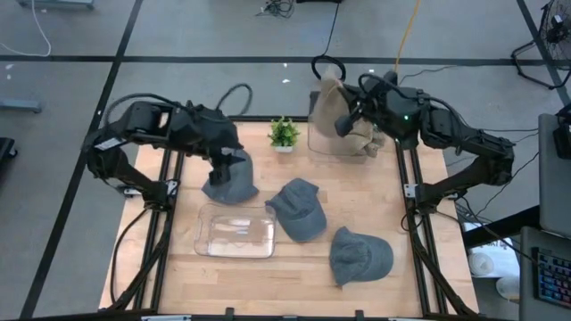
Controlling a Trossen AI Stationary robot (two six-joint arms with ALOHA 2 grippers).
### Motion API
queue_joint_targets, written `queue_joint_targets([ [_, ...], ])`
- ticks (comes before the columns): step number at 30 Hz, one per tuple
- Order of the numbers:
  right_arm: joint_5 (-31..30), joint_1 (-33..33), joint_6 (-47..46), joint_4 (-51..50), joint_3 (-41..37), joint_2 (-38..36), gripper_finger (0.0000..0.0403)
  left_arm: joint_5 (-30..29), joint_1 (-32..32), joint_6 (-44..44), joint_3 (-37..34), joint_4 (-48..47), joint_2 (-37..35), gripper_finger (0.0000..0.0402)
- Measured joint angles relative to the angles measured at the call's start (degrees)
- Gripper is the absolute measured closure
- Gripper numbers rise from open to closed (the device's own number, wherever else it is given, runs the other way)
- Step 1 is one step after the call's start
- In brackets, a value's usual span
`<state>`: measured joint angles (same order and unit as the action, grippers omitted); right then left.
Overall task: Pick & Place hat
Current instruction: Put the brown cap into the top transparent bin
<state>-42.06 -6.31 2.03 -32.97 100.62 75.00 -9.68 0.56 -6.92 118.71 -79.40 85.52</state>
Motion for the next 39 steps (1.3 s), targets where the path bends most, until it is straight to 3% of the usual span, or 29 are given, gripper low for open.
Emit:
queue_joint_targets([
  [5, -3.2, -3.1, -1.2, 0.4, 0.0, 1.1, 0.0401, -4.2, 0.0, -1.1, 0.0, 3.6, -2.1, 0.0236],
  [15, -2.6, -9.7, -3.9, -0.5, -1.1, 5.4, 0.0402, -7.1, 0.0, -1.3, 0.0, 6.9, -4.4, 0.0236],
  [21, -0.3, -13.0, -10.1, 1.1, -7.5, 5.7, 0.0402, -7.5, 0.0, -1.2, 0.0, 6.8, -4.6, 0.0236],
  [39, 3.3, -16.7, -17.1, 15.3, -27.7, 5.7, 0.0402, -7.5, 0.0, -0.9, 0.0, 6.3, -4.6, 0.0236],
])
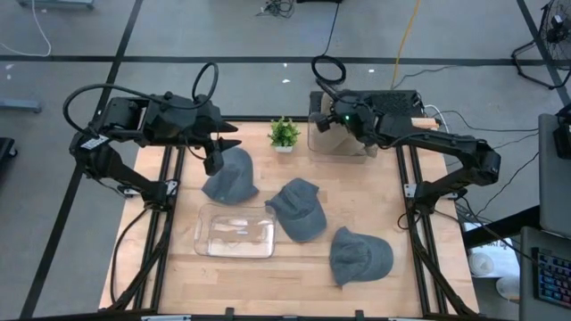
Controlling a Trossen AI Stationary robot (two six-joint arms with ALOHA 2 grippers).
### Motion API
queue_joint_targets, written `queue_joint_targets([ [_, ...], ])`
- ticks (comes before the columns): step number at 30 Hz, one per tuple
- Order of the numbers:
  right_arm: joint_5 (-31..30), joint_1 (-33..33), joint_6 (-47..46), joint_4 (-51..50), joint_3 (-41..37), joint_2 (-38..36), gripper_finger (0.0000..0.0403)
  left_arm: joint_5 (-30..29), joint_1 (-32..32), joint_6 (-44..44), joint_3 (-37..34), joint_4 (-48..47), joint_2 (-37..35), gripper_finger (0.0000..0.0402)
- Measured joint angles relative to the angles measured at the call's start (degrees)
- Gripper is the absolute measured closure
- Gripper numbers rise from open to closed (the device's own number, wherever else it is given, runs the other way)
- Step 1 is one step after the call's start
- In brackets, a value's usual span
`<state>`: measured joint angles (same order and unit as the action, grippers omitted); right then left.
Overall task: Pick & Place hat
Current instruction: Put the brown cap into the top transparent bin
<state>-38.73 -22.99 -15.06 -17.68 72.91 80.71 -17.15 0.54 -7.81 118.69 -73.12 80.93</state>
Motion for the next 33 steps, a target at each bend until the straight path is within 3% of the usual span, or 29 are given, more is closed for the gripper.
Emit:
queue_joint_targets([
  [11, -0.1, -0.7, -6.7, 0.4, -10.1, 0.0, 0.0402, 0.0, 0.0, 0.6, 0.0, 0.0, 0.0, 0.0236],
  [18, -0.1, -1.6, -8.7, -0.7, -11.7, 0.0, 0.04, 0.0, 0.0, 0.6, 0.0, 0.0, 0.0, 0.0236],
  [27, 4.1, -1.6, -23.4, 4.1, -11.7, -0.7, 0.0401, 0.0, 0.0, 1.5, 0.0, 0.1, 0.0, 0.0236],
  [33, 4.0, -0.5, -34.4, -2.8, -11.7, -0.6, 0.0401, 0.0, 0.0, 1.7, 0.0, 0.1, 0.0, 0.0236],
])
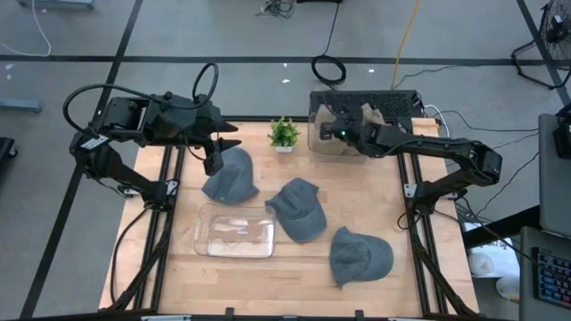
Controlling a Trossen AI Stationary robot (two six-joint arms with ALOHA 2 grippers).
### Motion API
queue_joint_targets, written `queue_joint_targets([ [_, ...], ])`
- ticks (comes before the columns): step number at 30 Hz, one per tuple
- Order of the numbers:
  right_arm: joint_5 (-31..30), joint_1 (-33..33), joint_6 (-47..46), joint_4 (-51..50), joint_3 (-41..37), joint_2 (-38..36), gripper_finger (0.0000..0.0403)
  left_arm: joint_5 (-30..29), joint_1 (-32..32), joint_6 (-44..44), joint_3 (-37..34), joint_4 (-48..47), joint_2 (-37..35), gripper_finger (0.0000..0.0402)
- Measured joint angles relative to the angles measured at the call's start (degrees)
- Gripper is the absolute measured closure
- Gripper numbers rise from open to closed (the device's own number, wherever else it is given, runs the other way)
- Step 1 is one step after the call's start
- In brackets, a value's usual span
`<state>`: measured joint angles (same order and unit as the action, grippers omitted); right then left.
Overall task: Pick & Place hat
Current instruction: Put the brown cap into the top transparent bin
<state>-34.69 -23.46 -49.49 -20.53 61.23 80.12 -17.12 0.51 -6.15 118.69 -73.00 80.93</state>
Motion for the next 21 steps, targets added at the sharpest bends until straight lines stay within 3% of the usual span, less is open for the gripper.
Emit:
queue_joint_targets([
  [8, -5.8, -0.1, -3.2, -15.7, 0.0, -2.0, 0.0402, 1.2, 0.0, 0.0, 0.0, -0.4, 0.0, 0.0236],
  [13, -4.4, -0.1, 1.0, -15.0, 0.0, -2.9, 0.0395, 1.7, 0.0, 1.5, 0.0, -0.4, 0.0, 0.0236],
  [16, -1.4, -0.1, 5.6, -13.0, 0.1, -3.5, 0.0364, 1.9, 0.0, 0.8, 0.0, -0.4, 0.0, 0.0236],
  [21, -1.2, -0.2, 11.6, -13.1, 0.0, -5.6, 0.0285, 2.1, 0.0, -2.4, 0.0, -0.4, 0.0, 0.0236],
])
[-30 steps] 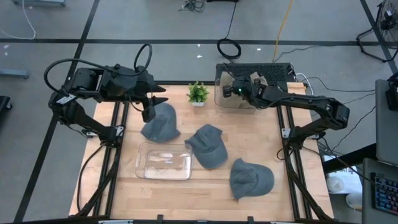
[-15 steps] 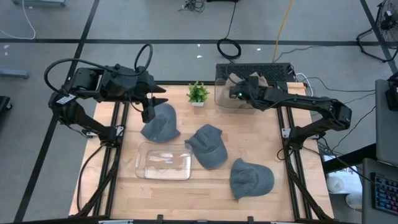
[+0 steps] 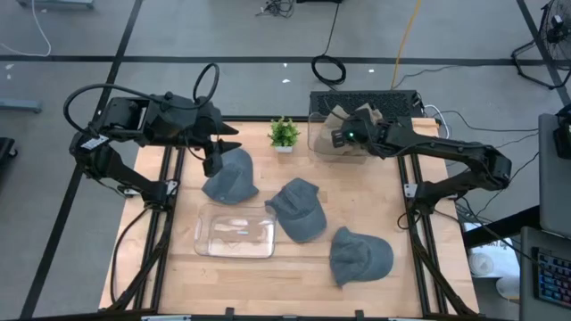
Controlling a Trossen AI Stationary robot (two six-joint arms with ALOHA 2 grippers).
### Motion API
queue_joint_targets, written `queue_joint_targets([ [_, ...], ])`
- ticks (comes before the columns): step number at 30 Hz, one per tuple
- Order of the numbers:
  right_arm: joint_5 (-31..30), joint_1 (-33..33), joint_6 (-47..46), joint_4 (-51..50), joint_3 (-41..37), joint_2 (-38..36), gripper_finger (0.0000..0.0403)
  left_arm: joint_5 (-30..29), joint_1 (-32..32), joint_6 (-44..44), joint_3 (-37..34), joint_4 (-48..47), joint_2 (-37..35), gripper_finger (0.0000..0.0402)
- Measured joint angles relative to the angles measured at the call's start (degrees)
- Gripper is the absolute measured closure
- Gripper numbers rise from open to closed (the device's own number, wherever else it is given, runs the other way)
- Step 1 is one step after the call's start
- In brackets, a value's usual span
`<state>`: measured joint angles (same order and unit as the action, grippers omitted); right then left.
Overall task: Pick & Place hat
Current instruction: Put the brown cap into the top transparent bin, then put the bottom gray cap into the bottom transparent bin
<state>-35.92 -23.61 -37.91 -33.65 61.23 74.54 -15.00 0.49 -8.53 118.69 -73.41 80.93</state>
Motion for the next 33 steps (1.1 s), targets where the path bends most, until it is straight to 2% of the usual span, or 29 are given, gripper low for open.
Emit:
queue_joint_targets([
  [7, 0.2, 0.4, 5.2, 0.2, 0.0, -6.2, 0.0194, 0.0, 0.0, -2.3, 0.0, 0.0, 0.0, 0.0233],
  [13, 4.9, 2.4, 11.0, 2.5, 0.0, -12.6, 0.0151, -1.8, 0.0, -1.6, 0.0, -0.1, 0.0, 0.02],
  [22, 13.4, 7.5, 12.1, 4.8, 0.9, -17.9, 0.014, -1.6, 0.0, -0.6, 0.0, -0.1, 0.0, 0.016],
  [33, 12.9, 17.6, 22.7, 3.4, 15.3, -15.1, 0.014, -1.6, 0.0, -0.7, 0.0, -0.1, 0.0, 0.0155],
])
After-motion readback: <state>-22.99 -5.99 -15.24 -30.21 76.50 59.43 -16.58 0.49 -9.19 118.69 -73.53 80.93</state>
